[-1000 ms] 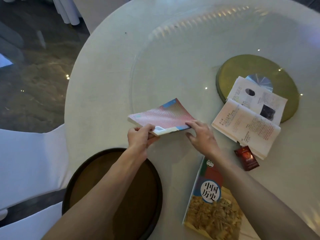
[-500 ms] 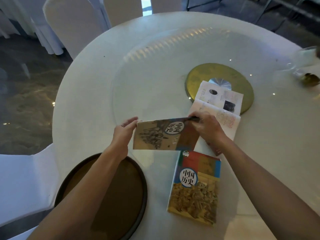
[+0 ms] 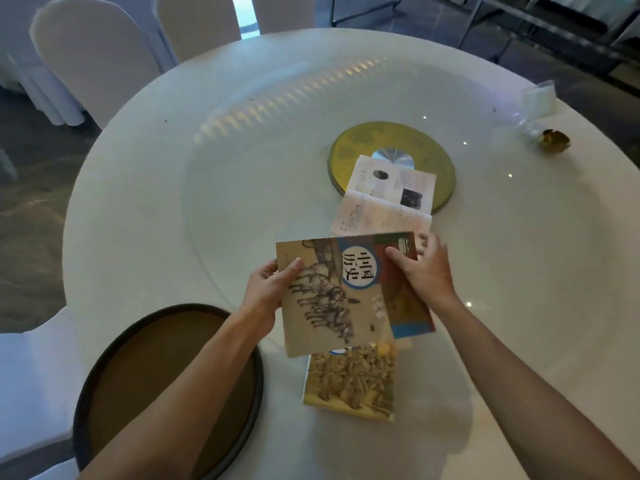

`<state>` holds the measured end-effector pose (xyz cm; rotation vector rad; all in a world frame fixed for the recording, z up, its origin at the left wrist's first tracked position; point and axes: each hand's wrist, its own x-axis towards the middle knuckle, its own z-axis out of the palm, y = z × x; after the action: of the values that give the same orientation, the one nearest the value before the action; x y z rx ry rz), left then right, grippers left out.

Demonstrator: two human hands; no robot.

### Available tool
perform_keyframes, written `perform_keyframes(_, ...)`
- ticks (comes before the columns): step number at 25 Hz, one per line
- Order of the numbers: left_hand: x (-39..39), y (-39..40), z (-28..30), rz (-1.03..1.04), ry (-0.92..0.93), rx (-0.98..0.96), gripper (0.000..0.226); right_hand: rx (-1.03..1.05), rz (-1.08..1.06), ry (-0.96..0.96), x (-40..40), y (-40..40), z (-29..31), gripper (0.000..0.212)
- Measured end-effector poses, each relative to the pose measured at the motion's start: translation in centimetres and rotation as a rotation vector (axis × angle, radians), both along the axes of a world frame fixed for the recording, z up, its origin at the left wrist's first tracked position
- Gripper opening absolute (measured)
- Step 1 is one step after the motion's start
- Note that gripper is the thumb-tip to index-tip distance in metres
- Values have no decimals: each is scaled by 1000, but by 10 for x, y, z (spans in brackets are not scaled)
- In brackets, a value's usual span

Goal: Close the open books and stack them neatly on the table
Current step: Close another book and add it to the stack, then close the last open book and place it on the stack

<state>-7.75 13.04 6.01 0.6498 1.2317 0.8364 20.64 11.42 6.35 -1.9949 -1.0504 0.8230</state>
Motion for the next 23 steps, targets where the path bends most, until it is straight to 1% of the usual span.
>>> perform_keyframes(3, 19, -17, -15, 60, -110, -74, 24, -58, -371, 326, 9, -54, -41, 89)
perform_keyframes(4, 23, -22, -21, 80, -128, -93, 25, -82, -433, 460, 13, -69, -55, 86)
perform_keyframes(5, 27, -26, -27, 99, -148, -112, 27, -94, -454, 643, 12, -82, -65, 72)
perform_keyframes(6, 31, -32, -32, 110, -168, -133, 28, -102, -432, 855, 8, -92, -68, 53)
perform_keyframes(7, 35, -40, -36, 107, -188, -155, 28, -98, -385, 1018, 0, -101, -67, 40)
perform_keyframes(8, 38, -48, -40, 93, -198, -176, 28, -96, -338, 1079, -7, -106, -70, 34)
perform_keyframes(9, 42, -57, -46, 75, -196, -202, 28, -80, -319, 1089, -12, -109, -74, 32)
perform_keyframes(11, 42, -77, -64, 51, -110, -247, 31, -100, -328, 968, -17, -110, -84, 27)
perform_keyframes(14, 27, -97, -96, 61, 211, -291, 45, -276, -214, 741, -12, -115, -95, 19)
perform_keyframes(15, 20, -102, -105, 41, 302, -297, 45, -322, -158, 697, -9, -117, -101, 19)
perform_keyframes(17, 13, -112, -117, -64, 432, -265, 32, -377, -70, 646, -8, -121, -106, 20)
perform_keyframes(19, 12, -120, -123, -195, 579, -187, 20, -395, -9, 550, -9, -119, -110, 17)
perform_keyframes(22, 17, -126, -126, -353, 743, -102, 17, -443, -50, 308, -15, -112, -121, 17)
perform_keyframes(23, 19, -127, -124, -401, 825, -68, 18, -458, -64, 211, -18, -110, -126, 18)
